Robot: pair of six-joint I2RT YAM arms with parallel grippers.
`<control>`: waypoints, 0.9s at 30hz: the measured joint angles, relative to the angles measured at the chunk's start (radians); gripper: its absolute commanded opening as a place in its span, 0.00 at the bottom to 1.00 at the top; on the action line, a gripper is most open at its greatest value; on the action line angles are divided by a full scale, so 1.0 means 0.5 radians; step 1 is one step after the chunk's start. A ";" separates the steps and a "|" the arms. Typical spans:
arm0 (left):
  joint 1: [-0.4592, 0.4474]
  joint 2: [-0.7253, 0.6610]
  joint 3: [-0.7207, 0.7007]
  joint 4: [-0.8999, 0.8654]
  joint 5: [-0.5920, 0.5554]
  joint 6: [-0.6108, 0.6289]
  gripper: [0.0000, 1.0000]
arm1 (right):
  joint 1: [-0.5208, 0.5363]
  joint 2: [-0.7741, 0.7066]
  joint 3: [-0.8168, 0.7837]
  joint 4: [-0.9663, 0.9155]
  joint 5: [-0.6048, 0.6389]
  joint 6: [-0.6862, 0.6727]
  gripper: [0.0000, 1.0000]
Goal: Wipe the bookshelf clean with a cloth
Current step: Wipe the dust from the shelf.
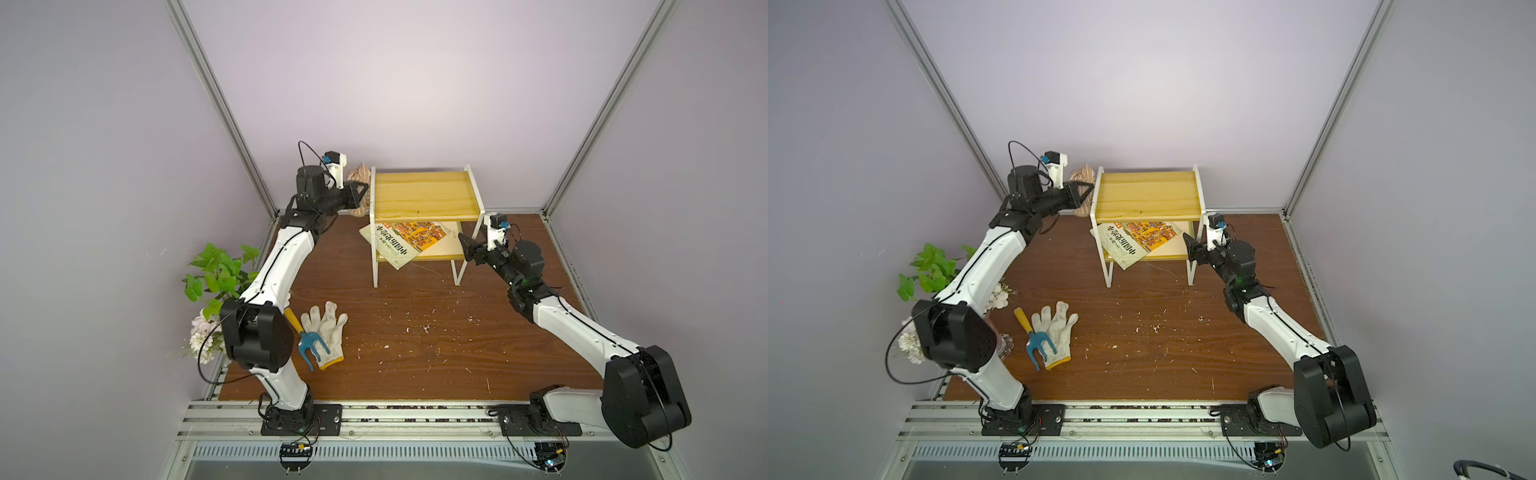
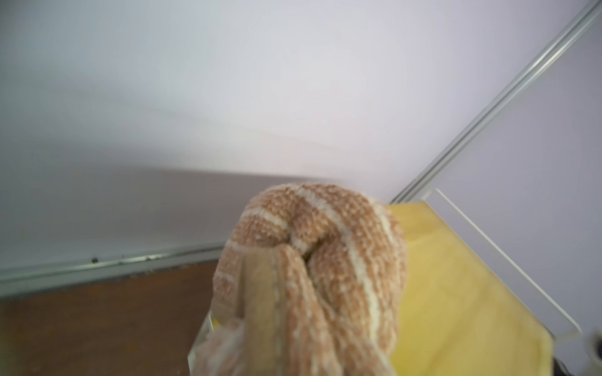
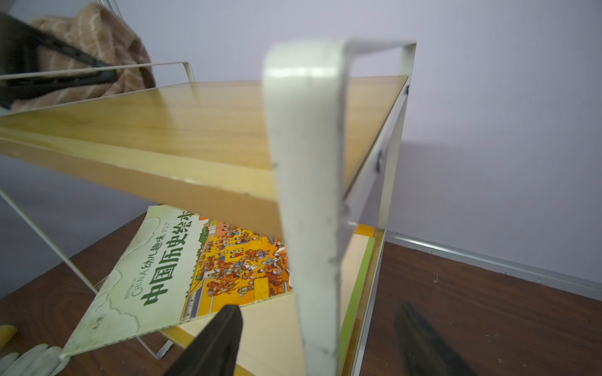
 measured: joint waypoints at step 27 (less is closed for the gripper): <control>-0.112 -0.636 -0.628 0.053 0.239 0.761 0.02 | 0.000 -0.028 0.019 0.000 -0.082 0.088 0.78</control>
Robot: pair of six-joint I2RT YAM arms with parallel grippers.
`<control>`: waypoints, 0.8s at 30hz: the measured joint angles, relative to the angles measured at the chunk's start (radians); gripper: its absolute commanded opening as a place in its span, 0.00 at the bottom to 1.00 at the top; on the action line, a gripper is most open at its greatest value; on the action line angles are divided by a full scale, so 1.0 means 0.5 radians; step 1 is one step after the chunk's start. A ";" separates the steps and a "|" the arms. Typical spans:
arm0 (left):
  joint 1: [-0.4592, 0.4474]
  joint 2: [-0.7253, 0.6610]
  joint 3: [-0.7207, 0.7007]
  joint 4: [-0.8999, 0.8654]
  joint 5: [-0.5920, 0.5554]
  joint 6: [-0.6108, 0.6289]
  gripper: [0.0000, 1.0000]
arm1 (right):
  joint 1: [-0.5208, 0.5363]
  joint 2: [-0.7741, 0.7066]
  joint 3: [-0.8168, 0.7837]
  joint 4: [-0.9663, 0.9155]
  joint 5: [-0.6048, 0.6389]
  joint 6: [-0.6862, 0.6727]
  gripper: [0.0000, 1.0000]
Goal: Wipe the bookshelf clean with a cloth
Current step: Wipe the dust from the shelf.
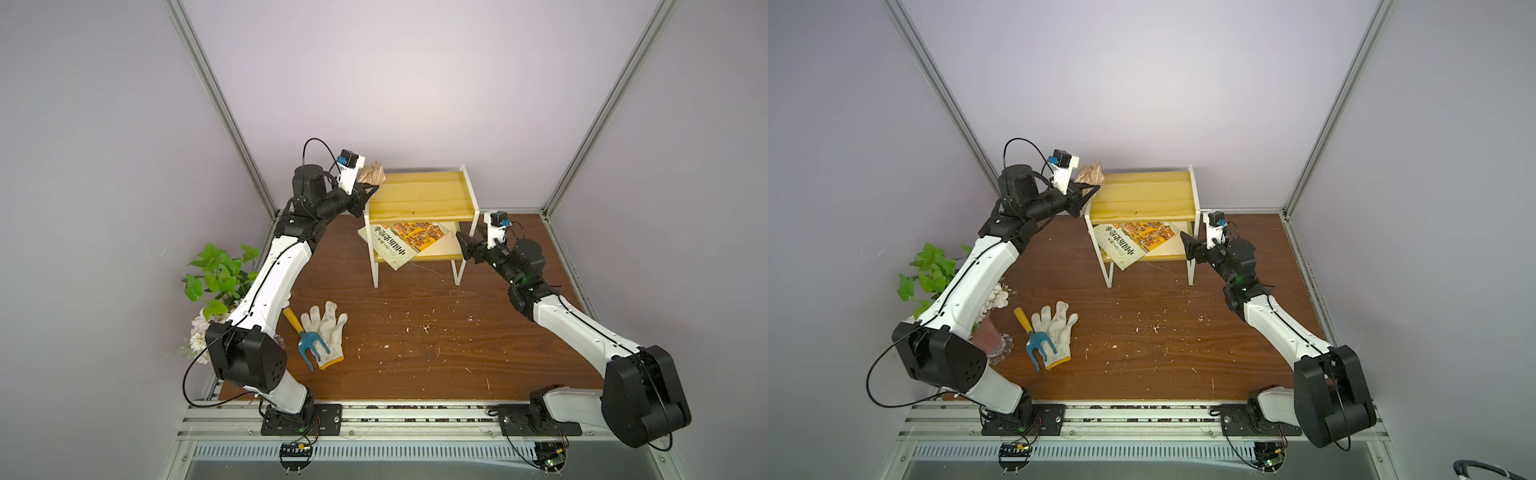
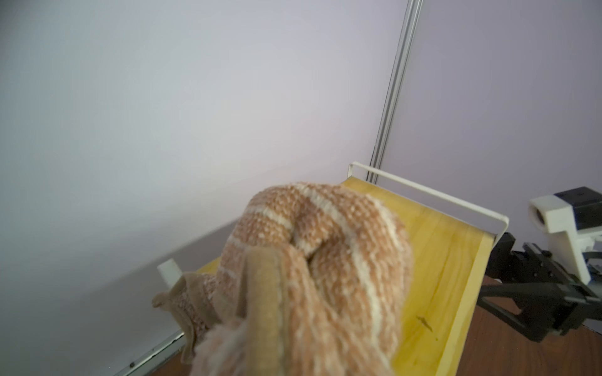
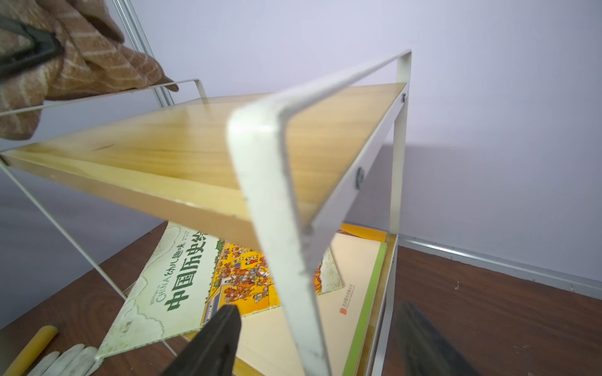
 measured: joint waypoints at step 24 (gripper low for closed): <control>-0.379 0.591 0.946 -0.435 -1.035 0.028 0.01 | 0.002 -0.027 -0.029 -0.031 0.036 0.064 0.78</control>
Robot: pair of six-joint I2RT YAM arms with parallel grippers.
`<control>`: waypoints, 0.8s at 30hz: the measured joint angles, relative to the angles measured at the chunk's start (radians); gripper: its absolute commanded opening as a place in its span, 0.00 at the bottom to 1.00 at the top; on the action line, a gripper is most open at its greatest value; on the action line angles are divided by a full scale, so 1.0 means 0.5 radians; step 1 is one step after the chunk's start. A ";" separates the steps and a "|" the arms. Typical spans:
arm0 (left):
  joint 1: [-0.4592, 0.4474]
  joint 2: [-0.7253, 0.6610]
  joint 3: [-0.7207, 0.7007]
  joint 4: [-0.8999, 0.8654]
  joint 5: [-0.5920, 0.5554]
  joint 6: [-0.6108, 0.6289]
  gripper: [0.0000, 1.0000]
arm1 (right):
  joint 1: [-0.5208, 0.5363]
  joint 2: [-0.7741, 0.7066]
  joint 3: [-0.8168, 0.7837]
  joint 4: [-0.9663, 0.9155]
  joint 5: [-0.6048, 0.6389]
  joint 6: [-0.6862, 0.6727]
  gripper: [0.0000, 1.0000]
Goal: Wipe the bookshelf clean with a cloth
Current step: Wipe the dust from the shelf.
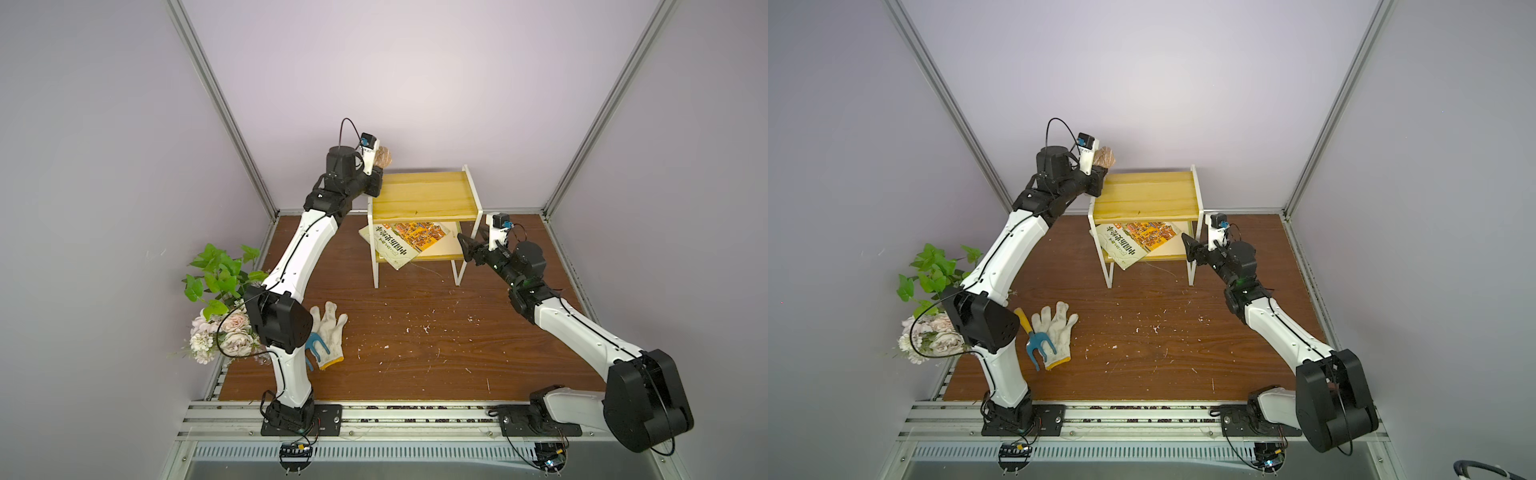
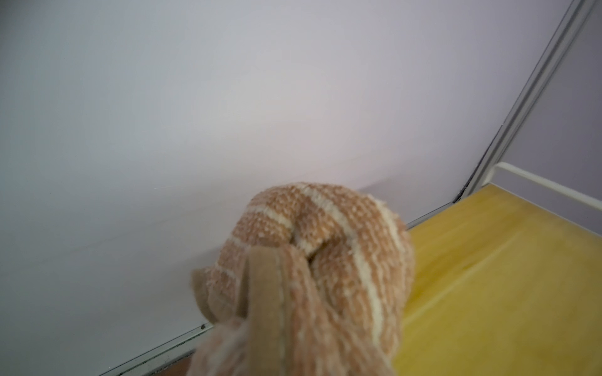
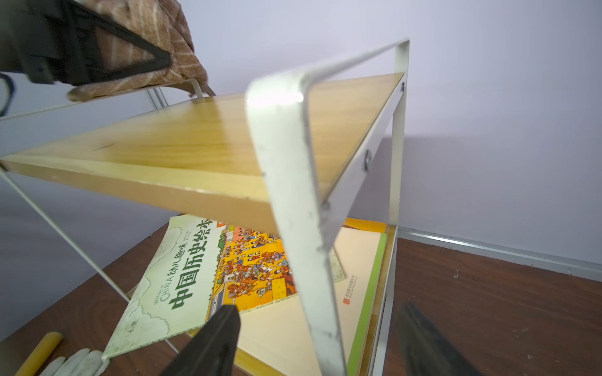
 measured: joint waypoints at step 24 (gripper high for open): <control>-0.339 0.085 0.107 -0.401 -1.341 -0.472 0.00 | 0.000 -0.039 -0.016 -0.011 0.053 0.027 0.79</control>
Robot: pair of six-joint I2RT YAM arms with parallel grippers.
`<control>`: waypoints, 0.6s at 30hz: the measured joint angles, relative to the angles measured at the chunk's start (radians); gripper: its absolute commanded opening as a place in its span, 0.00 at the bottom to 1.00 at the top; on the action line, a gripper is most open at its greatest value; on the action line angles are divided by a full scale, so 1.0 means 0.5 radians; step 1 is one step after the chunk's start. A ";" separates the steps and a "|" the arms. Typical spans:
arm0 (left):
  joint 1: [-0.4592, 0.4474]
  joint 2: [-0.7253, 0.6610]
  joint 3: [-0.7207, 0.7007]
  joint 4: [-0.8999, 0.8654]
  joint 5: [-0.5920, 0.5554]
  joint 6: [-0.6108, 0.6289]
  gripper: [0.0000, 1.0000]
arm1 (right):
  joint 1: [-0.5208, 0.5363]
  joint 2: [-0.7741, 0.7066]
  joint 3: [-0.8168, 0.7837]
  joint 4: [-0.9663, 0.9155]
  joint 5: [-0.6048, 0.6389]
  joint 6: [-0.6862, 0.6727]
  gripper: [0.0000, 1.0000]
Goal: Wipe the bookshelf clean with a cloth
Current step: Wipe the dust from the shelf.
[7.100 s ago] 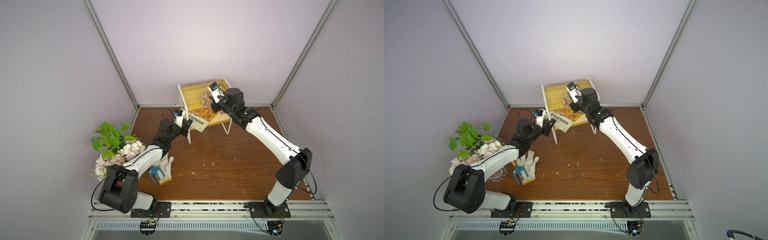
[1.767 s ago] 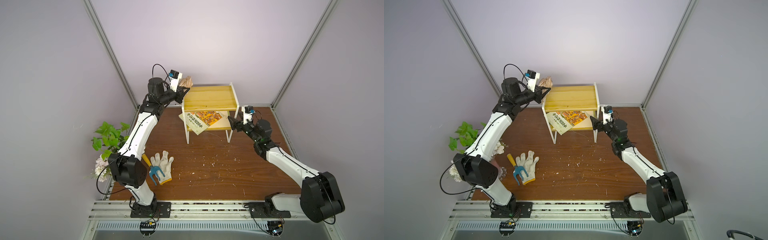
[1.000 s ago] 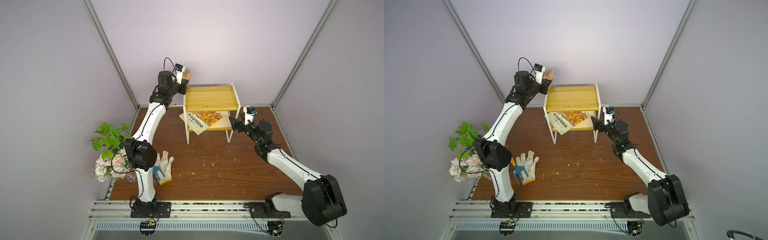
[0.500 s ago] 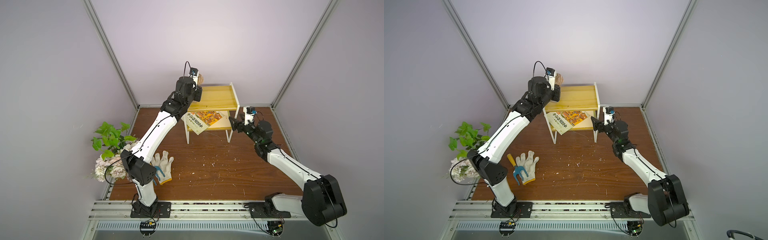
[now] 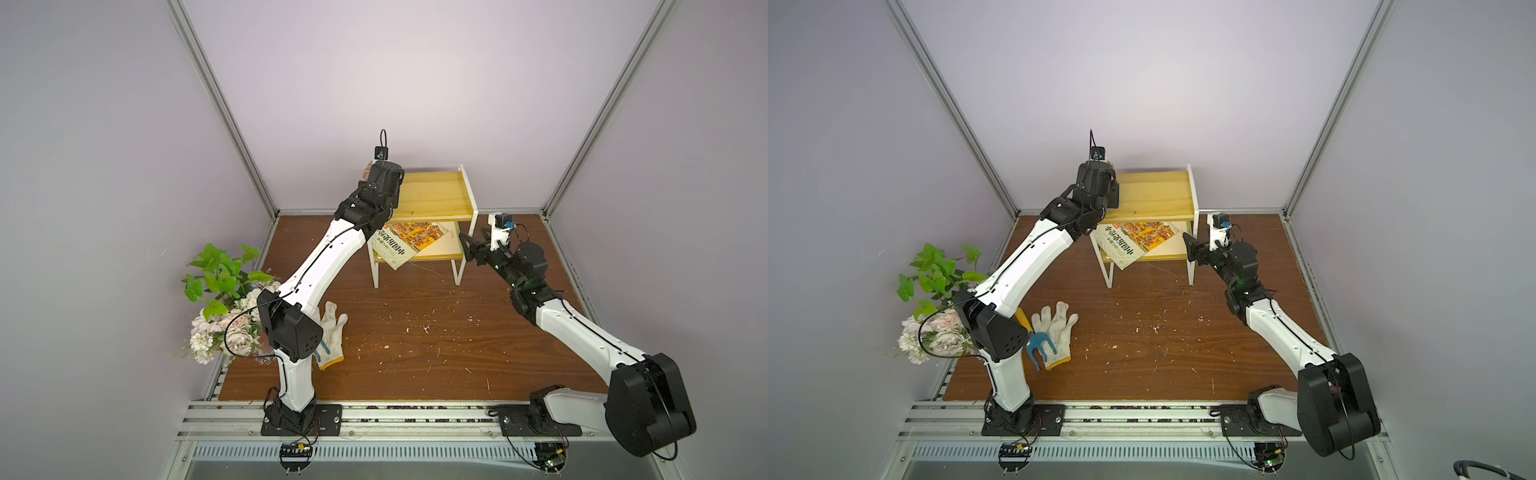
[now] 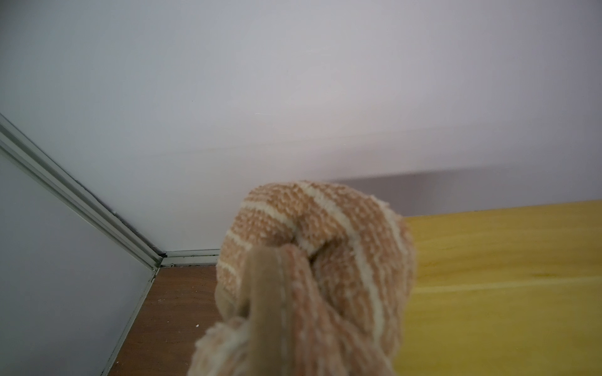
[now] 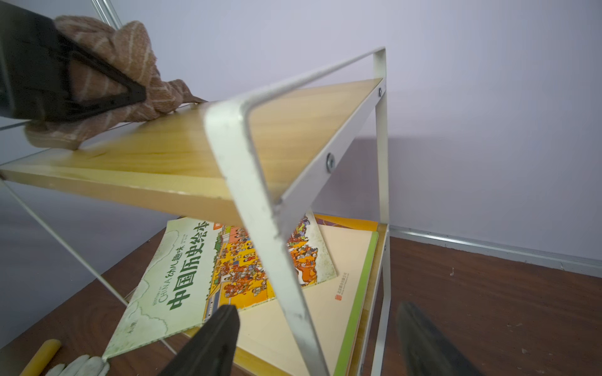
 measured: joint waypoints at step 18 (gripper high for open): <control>-0.230 -0.343 -0.349 -0.057 -0.017 -0.018 0.00 | 0.000 0.026 -0.006 0.029 0.002 0.077 0.79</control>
